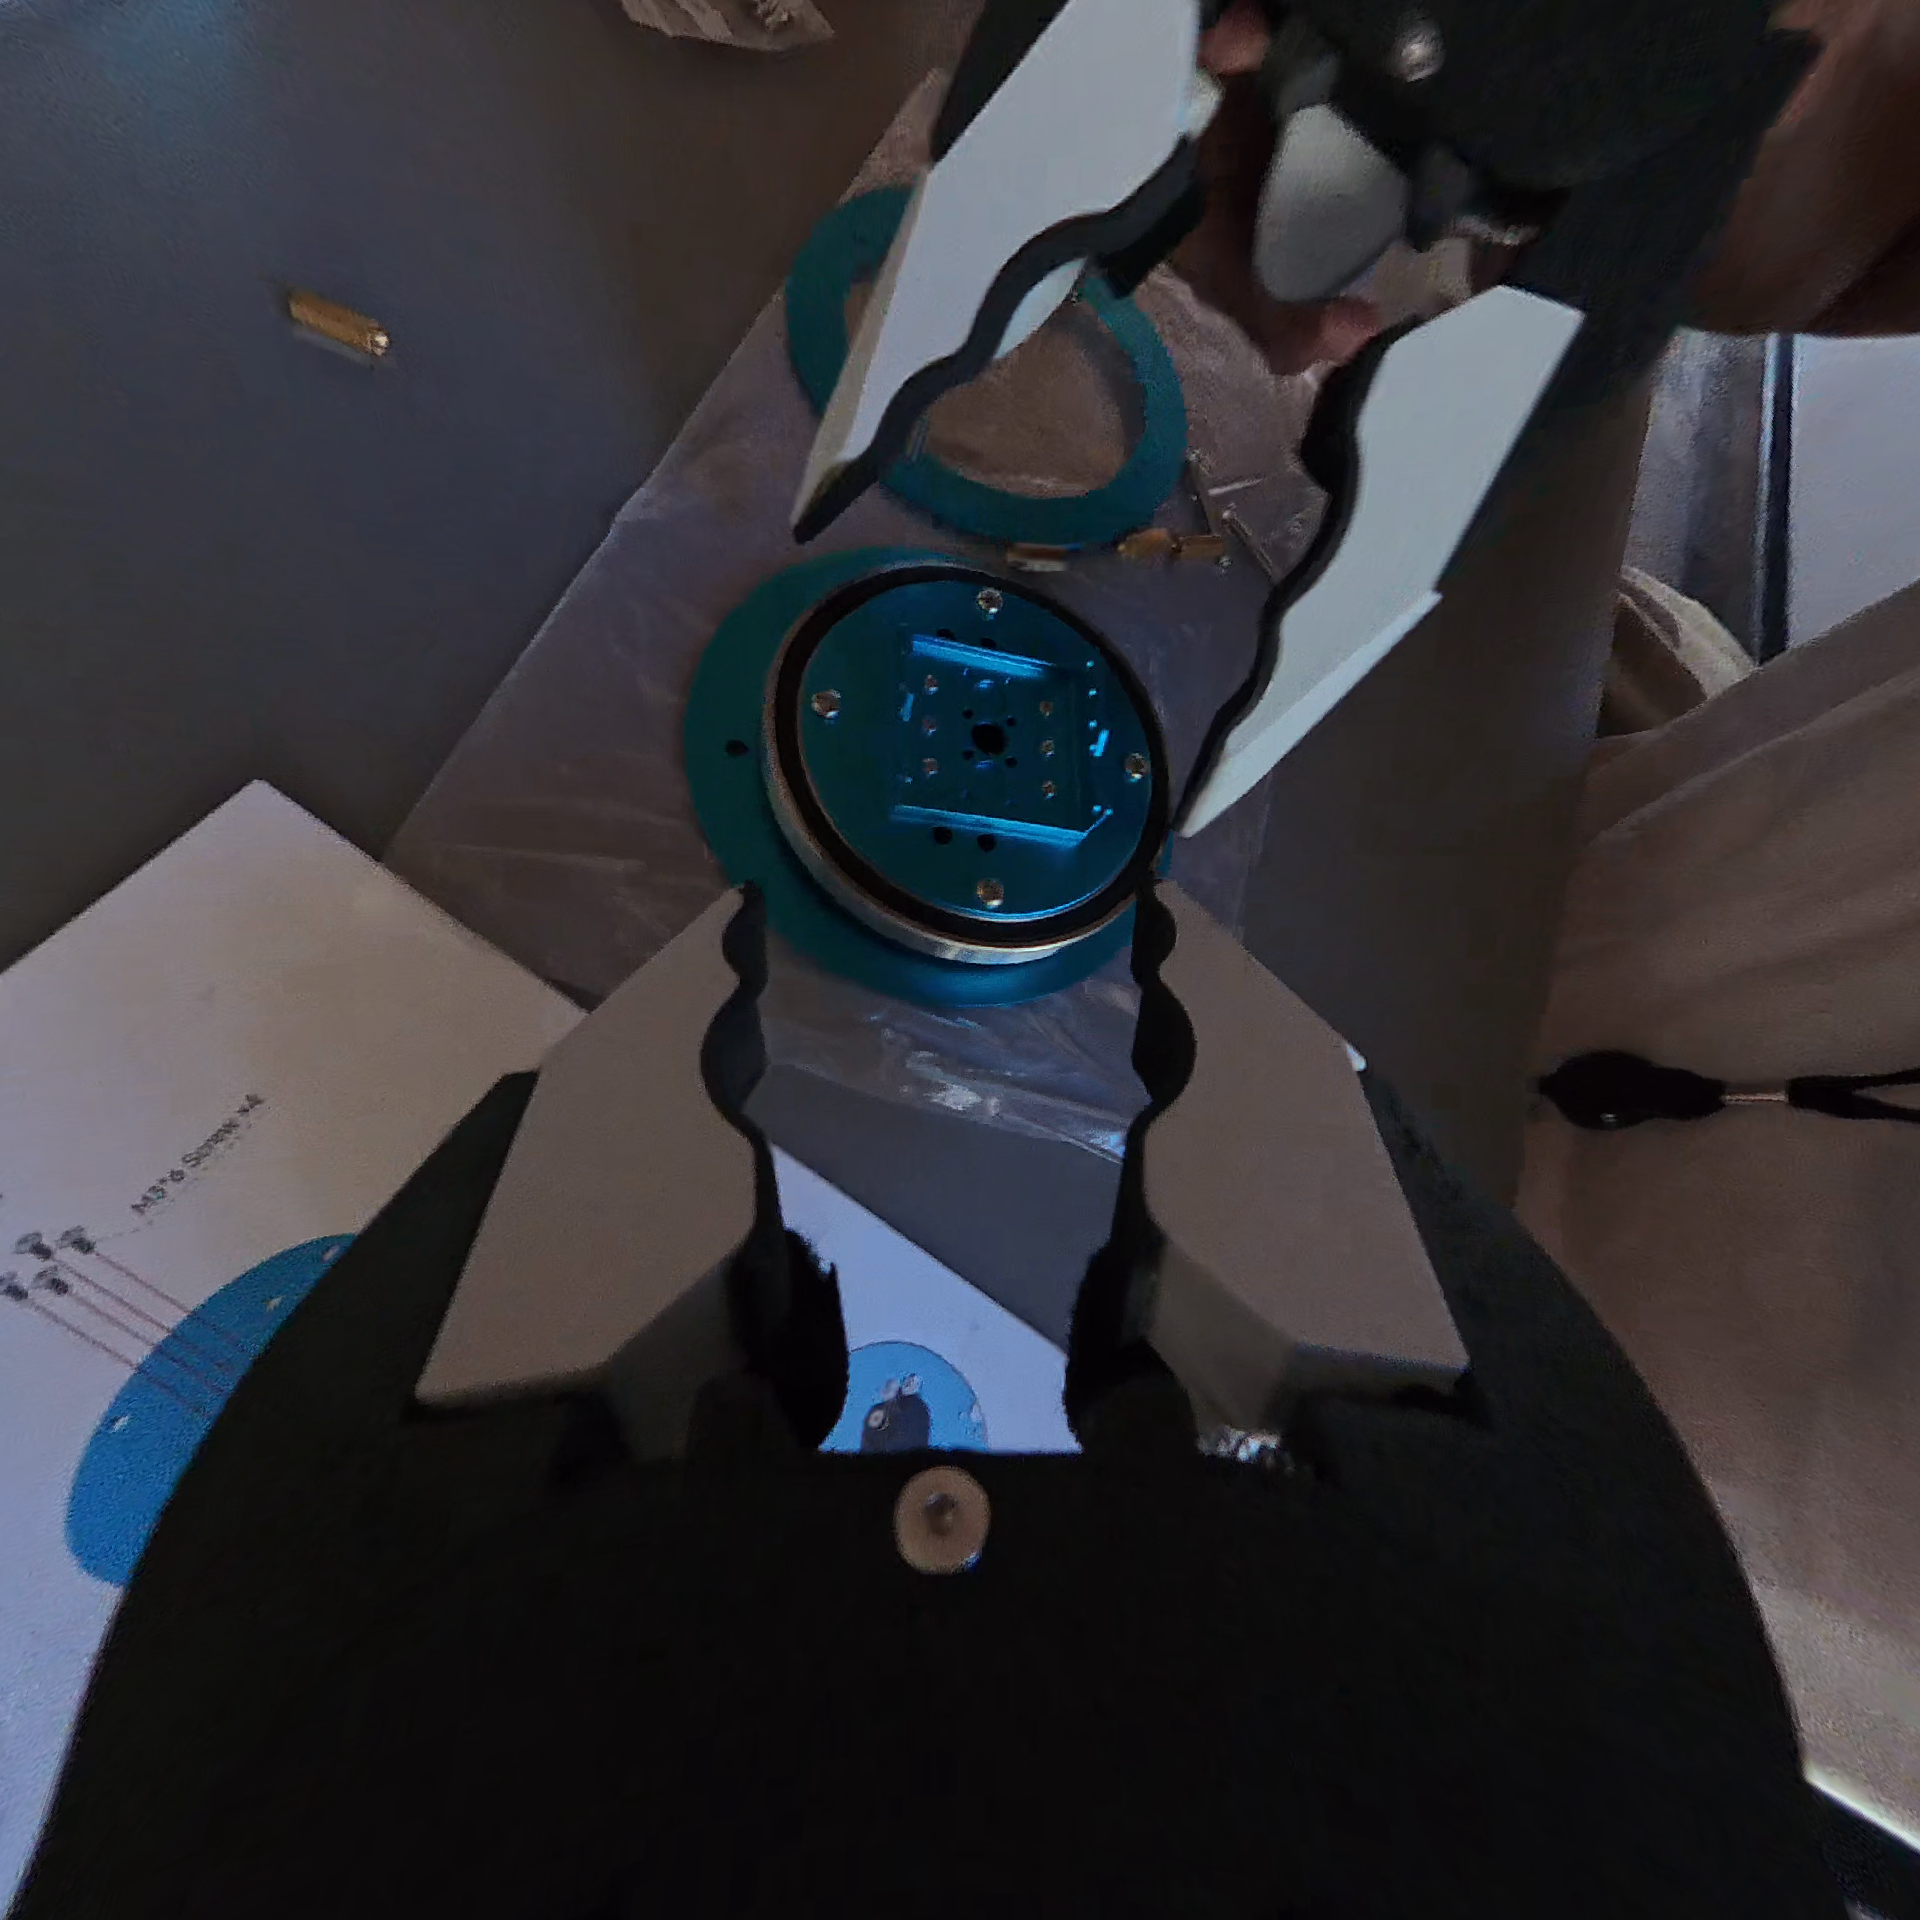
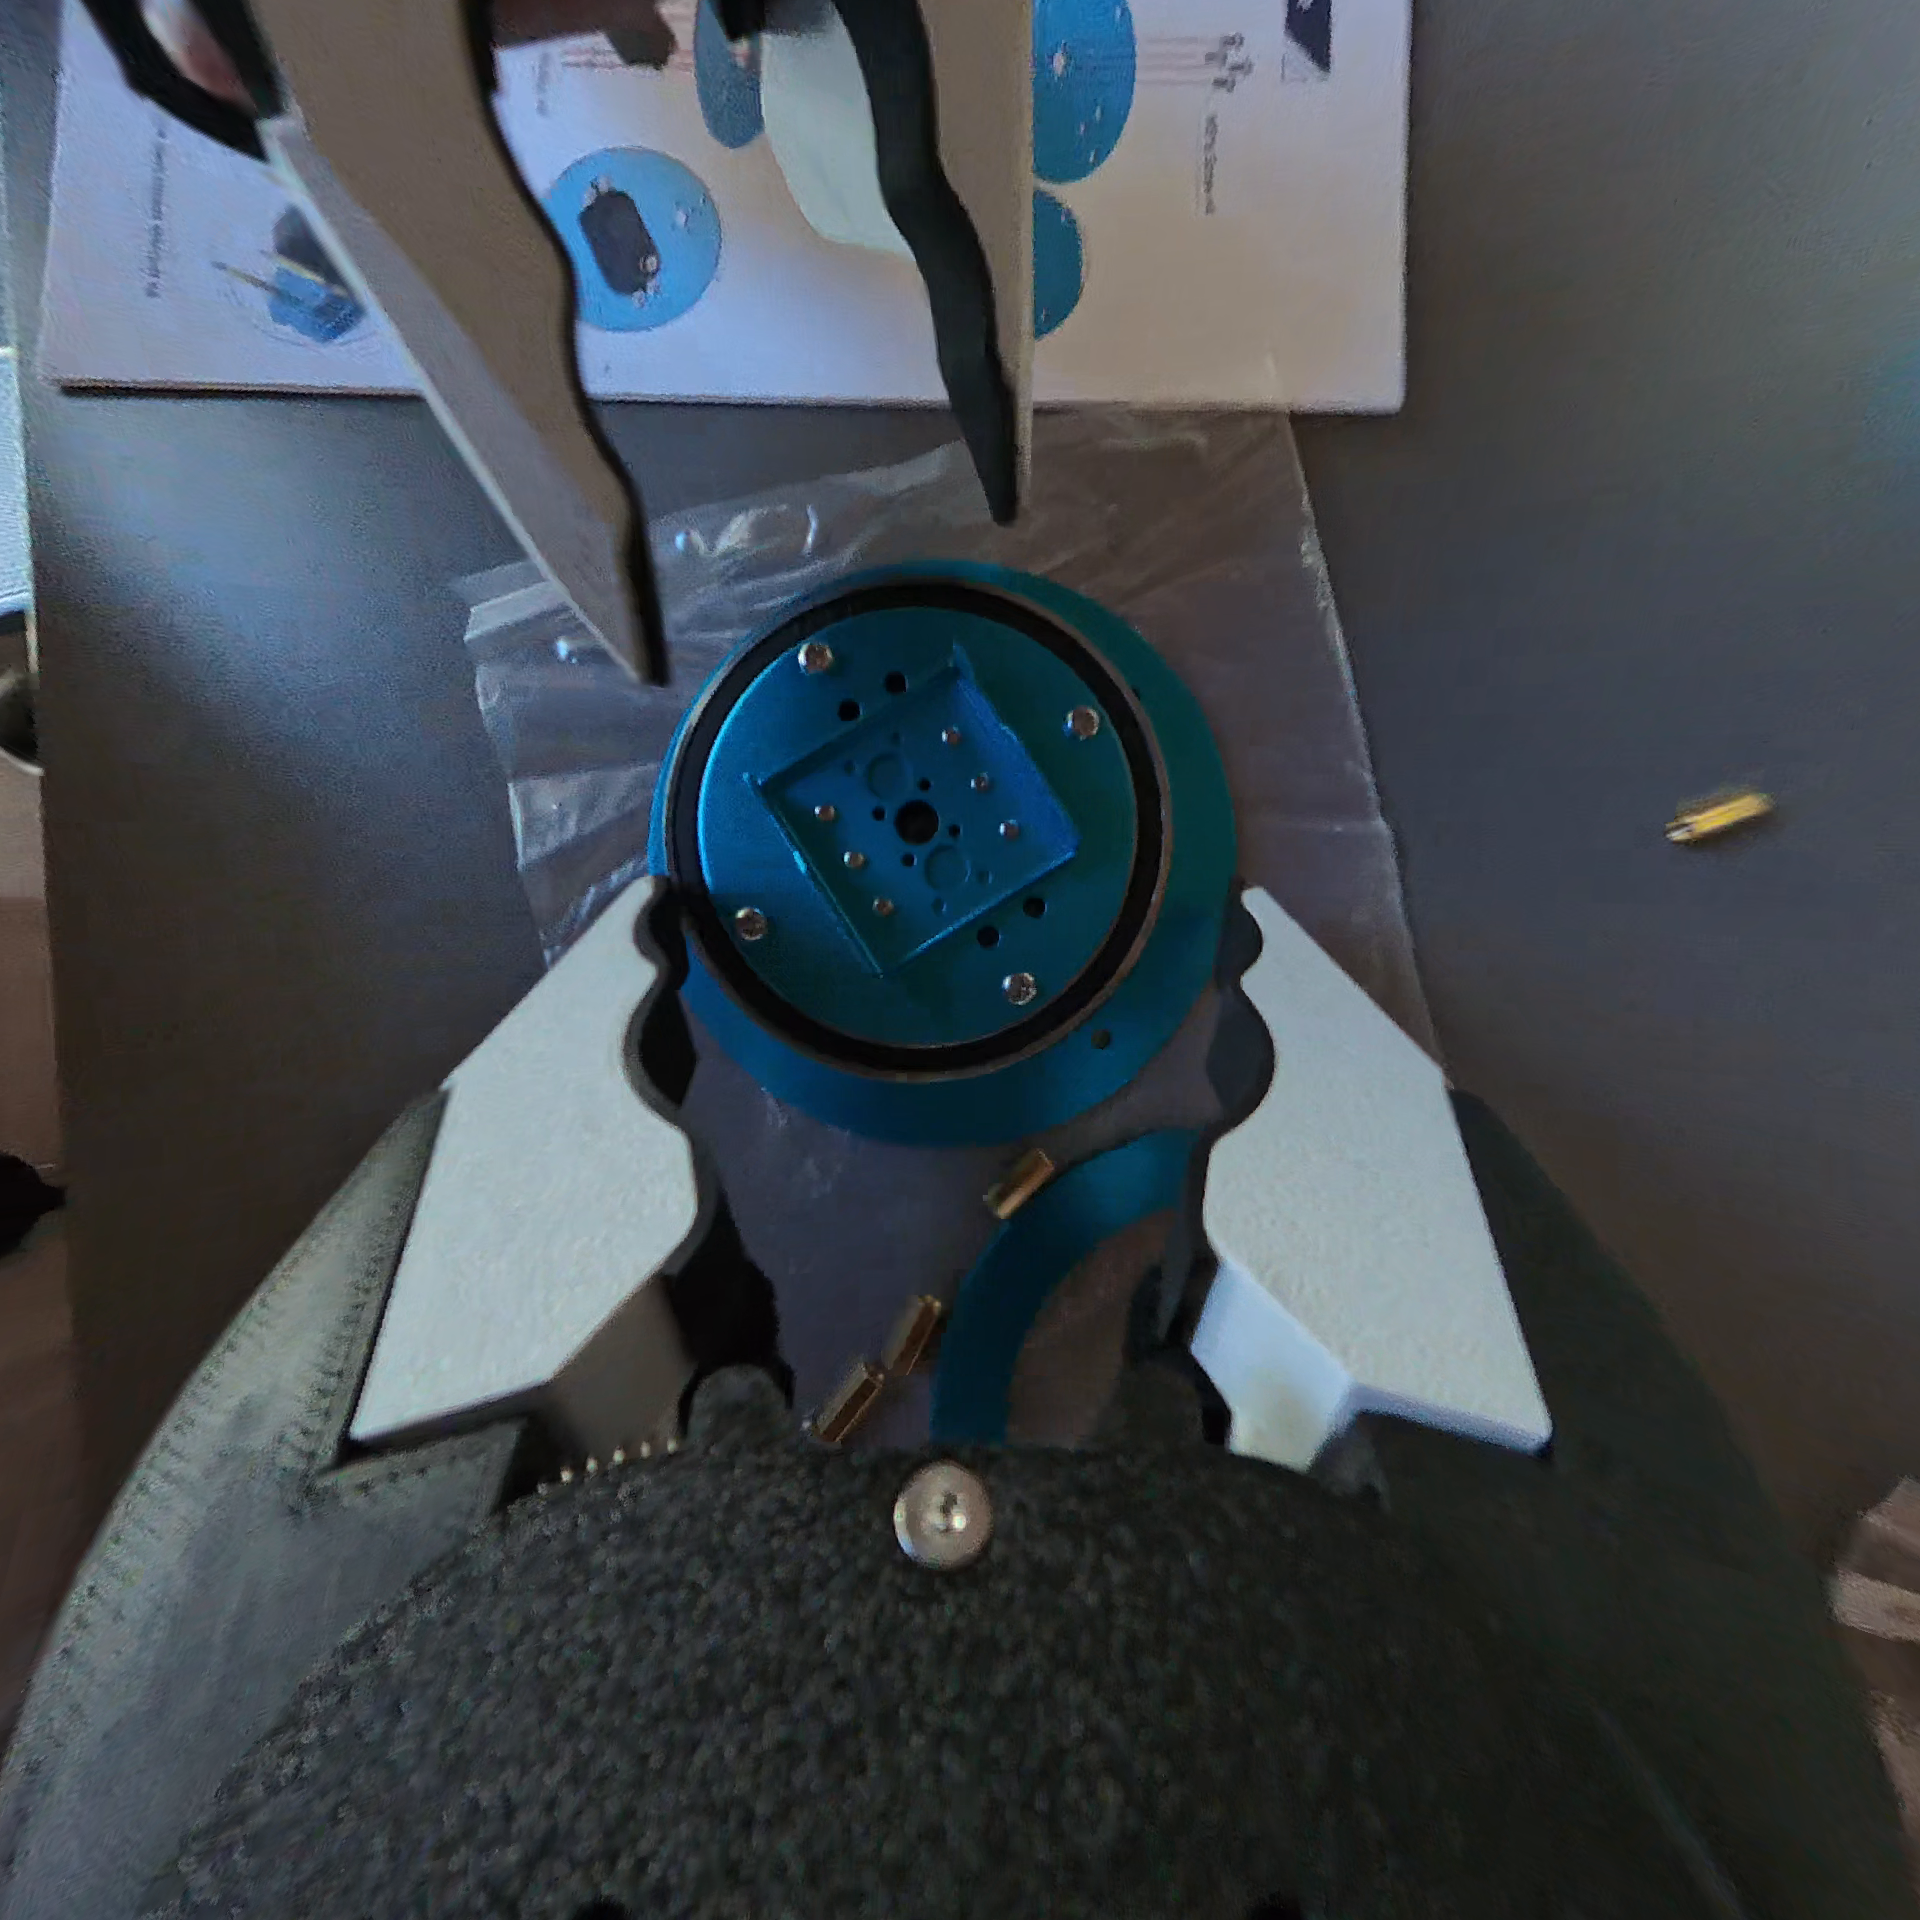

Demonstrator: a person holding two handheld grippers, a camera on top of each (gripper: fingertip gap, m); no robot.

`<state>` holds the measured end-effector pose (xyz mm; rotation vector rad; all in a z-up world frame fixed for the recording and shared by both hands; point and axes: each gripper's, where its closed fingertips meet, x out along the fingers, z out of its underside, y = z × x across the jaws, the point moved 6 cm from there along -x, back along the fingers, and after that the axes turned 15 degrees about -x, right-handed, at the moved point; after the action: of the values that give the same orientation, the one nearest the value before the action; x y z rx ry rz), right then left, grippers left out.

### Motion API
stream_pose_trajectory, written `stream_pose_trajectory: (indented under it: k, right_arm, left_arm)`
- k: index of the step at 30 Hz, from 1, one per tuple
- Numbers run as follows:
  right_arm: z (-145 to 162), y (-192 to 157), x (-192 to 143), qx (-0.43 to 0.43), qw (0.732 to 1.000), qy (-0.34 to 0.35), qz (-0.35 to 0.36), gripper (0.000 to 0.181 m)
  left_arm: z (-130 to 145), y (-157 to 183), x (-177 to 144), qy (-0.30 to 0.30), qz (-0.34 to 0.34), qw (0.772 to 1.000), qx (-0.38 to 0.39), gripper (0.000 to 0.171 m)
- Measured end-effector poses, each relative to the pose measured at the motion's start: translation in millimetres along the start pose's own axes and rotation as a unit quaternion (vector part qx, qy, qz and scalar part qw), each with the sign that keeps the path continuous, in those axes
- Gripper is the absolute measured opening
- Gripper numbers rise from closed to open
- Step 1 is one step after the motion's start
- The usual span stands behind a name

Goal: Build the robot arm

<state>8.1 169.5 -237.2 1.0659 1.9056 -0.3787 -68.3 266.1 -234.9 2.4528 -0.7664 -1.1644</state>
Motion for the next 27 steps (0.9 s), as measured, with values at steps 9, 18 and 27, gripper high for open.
stream_pose_trajectory:
  k: [9, 18, 27]
  right_arm:
    - [48, -14, -66, 0.121, 0.99, 0.029, 0.063, 0.099]
    - [123, -13, -133, 0.204, 0.963, 0.118, 0.132, 0.056]
    - [45, -28, -53, 0.145, 0.981, 0.129, 0.024, 0.085]
  left_arm:
    - [-3, -9, 13, 0.001, 0.015, 1.0, 0.021, 0.07]
    - [-11, 7, 8, 0.016, -0.04, 0.993, 0.112, 0.07]
    - [17, 19, 8, 0.031, -0.091, 0.994, 0.048, 0.071]
